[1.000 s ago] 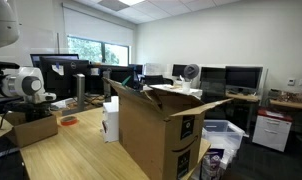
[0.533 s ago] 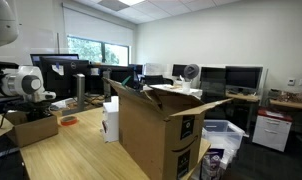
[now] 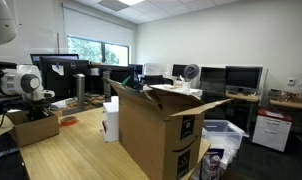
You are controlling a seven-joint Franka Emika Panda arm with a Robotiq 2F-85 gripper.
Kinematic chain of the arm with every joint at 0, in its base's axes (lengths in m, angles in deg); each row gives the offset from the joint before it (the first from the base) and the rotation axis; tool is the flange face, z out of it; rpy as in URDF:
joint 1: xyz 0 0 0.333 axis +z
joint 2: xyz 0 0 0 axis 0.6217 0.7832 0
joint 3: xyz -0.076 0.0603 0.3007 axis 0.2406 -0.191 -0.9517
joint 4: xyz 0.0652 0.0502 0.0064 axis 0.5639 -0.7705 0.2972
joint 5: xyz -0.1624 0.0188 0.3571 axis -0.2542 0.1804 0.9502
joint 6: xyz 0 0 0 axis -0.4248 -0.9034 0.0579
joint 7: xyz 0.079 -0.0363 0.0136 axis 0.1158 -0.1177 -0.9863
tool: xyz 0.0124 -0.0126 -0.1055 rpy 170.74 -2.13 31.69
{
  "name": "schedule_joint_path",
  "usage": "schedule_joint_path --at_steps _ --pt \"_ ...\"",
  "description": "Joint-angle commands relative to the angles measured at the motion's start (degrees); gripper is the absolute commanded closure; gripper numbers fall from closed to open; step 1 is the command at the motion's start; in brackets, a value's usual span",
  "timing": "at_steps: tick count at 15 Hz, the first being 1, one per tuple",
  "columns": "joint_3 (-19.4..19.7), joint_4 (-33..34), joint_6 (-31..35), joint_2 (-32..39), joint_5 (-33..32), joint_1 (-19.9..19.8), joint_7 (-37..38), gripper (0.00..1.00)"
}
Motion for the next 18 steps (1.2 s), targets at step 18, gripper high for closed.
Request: schedule_joint_path --at_steps 18 --pt "-4.00 -0.61 -8.14 -5.88 3.13 -1.40 -1.08 0.95"
